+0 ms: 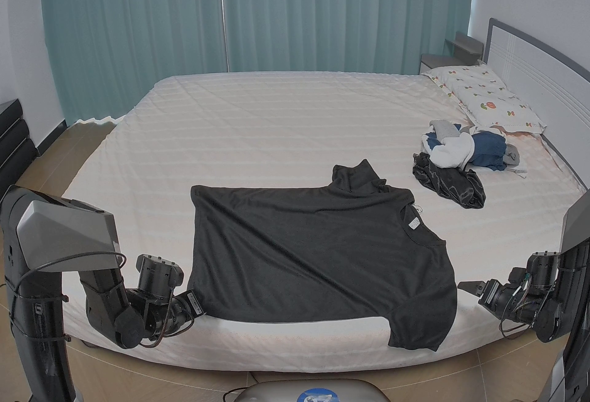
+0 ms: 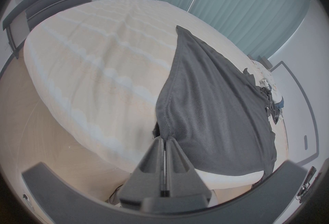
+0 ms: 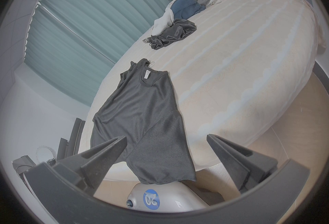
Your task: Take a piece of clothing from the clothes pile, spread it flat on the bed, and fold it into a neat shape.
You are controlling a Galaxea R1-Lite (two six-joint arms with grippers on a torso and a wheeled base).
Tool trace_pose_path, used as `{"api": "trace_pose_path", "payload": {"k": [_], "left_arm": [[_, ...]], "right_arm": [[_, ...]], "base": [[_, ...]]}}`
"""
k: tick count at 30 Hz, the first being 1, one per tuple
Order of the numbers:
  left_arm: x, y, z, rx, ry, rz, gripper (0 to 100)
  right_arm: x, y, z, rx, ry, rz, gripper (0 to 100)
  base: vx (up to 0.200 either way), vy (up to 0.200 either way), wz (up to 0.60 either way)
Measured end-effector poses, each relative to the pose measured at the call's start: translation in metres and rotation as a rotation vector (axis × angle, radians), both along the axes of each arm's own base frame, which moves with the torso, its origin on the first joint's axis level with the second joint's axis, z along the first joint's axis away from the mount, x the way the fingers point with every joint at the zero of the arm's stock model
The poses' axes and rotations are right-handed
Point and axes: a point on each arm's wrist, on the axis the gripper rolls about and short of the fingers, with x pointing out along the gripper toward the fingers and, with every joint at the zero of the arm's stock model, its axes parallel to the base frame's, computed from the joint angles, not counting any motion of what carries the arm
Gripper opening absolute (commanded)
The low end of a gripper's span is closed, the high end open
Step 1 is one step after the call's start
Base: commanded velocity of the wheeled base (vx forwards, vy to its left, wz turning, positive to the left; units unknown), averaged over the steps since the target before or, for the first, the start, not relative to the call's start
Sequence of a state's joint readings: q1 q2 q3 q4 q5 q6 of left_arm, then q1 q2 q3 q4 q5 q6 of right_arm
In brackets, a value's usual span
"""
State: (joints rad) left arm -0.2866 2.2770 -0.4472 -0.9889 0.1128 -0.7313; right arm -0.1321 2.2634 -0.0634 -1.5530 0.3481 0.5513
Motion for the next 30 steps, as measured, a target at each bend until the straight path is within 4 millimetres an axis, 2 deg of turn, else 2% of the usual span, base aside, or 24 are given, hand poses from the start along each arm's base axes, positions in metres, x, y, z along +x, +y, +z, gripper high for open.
{"api": "trace_pose_path", "payload": {"k": [18, 30], "left_arm": [[-0.025, 0.018, -0.007, 0.124, 0.079, 0.038, 0], [-0.036, 0.021, -0.009, 0.150, 0.120, 0.021, 0]], "right_arm": [[-0.004, 0.002, -0.006, -0.006, 0.034, 0.012, 100], [-0.004, 0.003, -0.012, -0.006, 0.058, 0.022, 100]], "base": [[0.000, 0.000, 0.00], [0.000, 0.000, 0.00]]}}
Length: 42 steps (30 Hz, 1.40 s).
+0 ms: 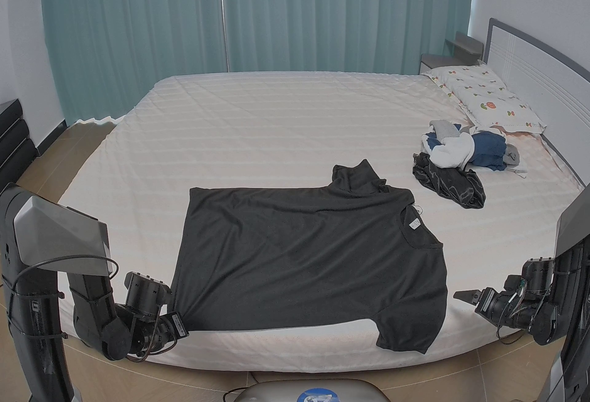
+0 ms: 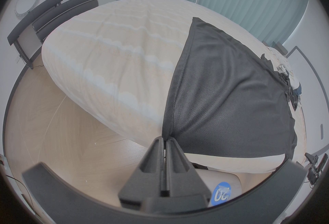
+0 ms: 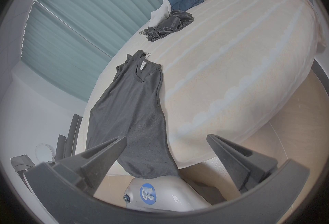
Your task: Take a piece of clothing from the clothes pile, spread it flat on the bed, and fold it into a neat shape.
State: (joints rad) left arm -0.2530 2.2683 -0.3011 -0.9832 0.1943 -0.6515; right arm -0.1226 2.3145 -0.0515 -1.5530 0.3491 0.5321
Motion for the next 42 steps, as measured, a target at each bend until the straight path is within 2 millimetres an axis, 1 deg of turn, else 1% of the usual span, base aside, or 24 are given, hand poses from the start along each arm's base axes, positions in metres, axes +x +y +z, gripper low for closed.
{"api": "trace_pose_path", "payload": {"k": [15, 20, 25, 28, 32, 35, 36, 42], "left_arm": [[0.000, -0.001, -0.001, -0.003, 0.004, -0.003, 0], [0.000, 0.000, -0.001, -0.004, 0.003, -0.002, 0], [0.000, -0.001, -0.001, -0.006, 0.002, -0.002, 0], [0.000, -0.001, -0.001, -0.007, 0.001, -0.002, 0], [0.001, 0.000, -0.002, -0.008, 0.002, -0.002, 0], [0.001, 0.000, -0.002, -0.009, 0.001, -0.002, 0], [0.001, 0.000, -0.002, -0.009, 0.001, -0.002, 0], [0.001, 0.000, -0.002, -0.009, 0.000, -0.002, 0]], "right_arm": [[0.006, 0.011, -0.005, 0.001, 0.003, 0.051, 100], [0.015, 0.024, -0.010, -0.003, -0.015, 0.102, 100], [0.032, 0.037, -0.016, -0.007, -0.059, 0.154, 100], [0.041, 0.043, -0.021, -0.008, -0.056, 0.173, 100], [0.051, 0.043, -0.028, -0.015, -0.030, 0.179, 100], [0.057, 0.041, -0.030, -0.026, -0.042, 0.178, 100], [0.058, 0.040, -0.030, -0.034, -0.048, 0.182, 0], [0.057, 0.037, -0.031, -0.061, -0.045, 0.186, 0]], "base": [[0.000, 0.000, 0.00], [0.000, 0.000, 0.00], [0.000, 0.000, 0.00], [0.000, 0.000, 0.00], [0.000, 0.000, 0.00], [0.000, 0.000, 0.00], [0.000, 0.000, 0.00], [0.000, 0.000, 0.00]]}}
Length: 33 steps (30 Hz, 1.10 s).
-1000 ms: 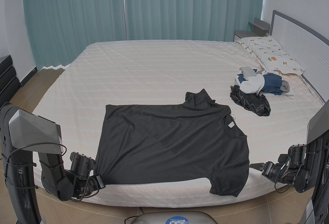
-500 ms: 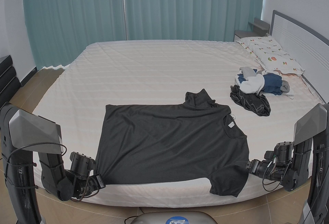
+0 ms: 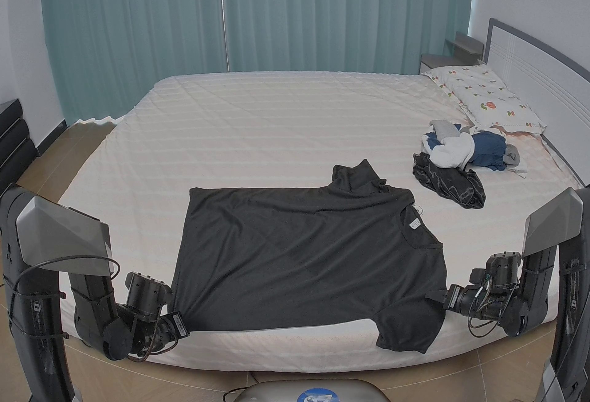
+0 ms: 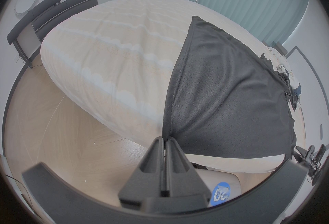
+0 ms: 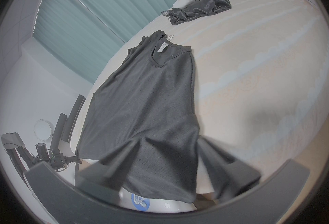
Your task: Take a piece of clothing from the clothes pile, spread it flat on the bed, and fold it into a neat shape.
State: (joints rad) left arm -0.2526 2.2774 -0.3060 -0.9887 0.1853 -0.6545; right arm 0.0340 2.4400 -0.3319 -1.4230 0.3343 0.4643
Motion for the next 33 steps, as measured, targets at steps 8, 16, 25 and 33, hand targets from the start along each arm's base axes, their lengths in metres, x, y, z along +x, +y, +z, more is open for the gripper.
{"api": "trace_pose_path", "payload": {"k": [8, 16, 25, 33], "left_arm": [[0.000, 0.000, 0.000, 0.000, -0.001, 0.001, 0], [-0.001, 0.001, 0.000, 0.003, 0.001, 0.000, 0], [-0.004, 0.002, 0.000, 0.023, 0.017, -0.021, 0], [-0.007, 0.002, 0.000, 0.029, 0.026, -0.024, 0]], "right_arm": [[-0.018, -0.011, 0.001, -0.041, 0.036, -0.005, 0], [-0.037, -0.015, 0.006, -0.055, 0.062, -0.006, 0], [-0.056, -0.018, 0.007, -0.099, 0.100, 0.022, 0], [-0.056, -0.020, 0.009, -0.101, 0.075, 0.015, 0]], "base": [[0.000, 0.000, 0.00], [0.000, 0.000, 0.00], [0.000, 0.000, 0.00], [0.000, 0.000, 0.00]]}}
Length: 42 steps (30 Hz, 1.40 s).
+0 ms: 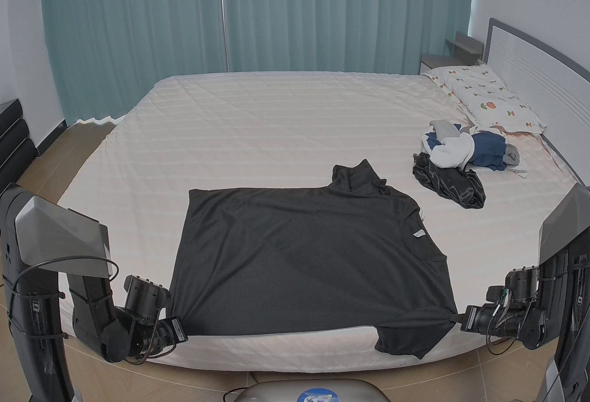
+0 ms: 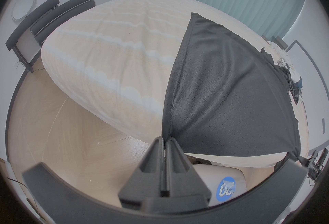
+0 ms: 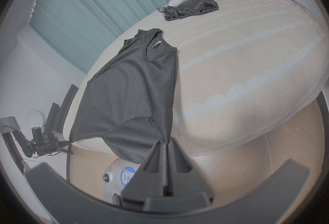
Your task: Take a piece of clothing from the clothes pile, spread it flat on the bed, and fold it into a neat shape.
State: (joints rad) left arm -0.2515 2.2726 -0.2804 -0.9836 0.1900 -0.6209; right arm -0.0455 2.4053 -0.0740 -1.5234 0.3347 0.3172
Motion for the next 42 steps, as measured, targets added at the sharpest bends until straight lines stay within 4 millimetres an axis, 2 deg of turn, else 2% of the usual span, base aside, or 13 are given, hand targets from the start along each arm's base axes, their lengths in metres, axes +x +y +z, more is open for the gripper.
{"api": "trace_pose_path", "payload": {"k": [6, 7, 19, 27, 31, 36, 42], "left_arm": [[-0.004, 0.001, 0.000, 0.014, 0.012, -0.018, 0], [-0.004, 0.001, 0.000, 0.014, 0.013, -0.019, 100], [-0.003, 0.001, 0.003, 0.009, -0.006, -0.015, 100], [0.001, 0.006, 0.028, -0.021, -0.098, 0.008, 100], [0.005, 0.008, 0.037, -0.051, -0.138, 0.013, 100], [0.009, 0.010, 0.044, -0.092, -0.175, 0.039, 100], [0.013, 0.012, 0.046, -0.107, -0.189, 0.058, 100]], "right_arm": [[-0.001, 0.000, -0.002, 0.001, 0.011, 0.000, 0], [-0.001, 0.000, -0.002, 0.001, 0.012, -0.001, 100], [0.002, -0.002, 0.005, 0.023, -0.031, -0.024, 100], [0.008, -0.002, 0.026, 0.091, -0.102, -0.081, 100], [0.018, -0.001, 0.035, 0.110, -0.160, -0.088, 100], [0.029, 0.001, 0.040, 0.141, -0.203, -0.097, 100], [0.034, 0.004, 0.040, 0.187, -0.203, -0.117, 100]], "base": [[0.000, 0.000, 0.00], [0.000, 0.000, 0.00], [0.000, 0.000, 0.00], [0.000, 0.000, 0.00], [0.000, 0.000, 0.00], [0.000, 0.000, 0.00], [0.000, 0.200, 0.00]]}}
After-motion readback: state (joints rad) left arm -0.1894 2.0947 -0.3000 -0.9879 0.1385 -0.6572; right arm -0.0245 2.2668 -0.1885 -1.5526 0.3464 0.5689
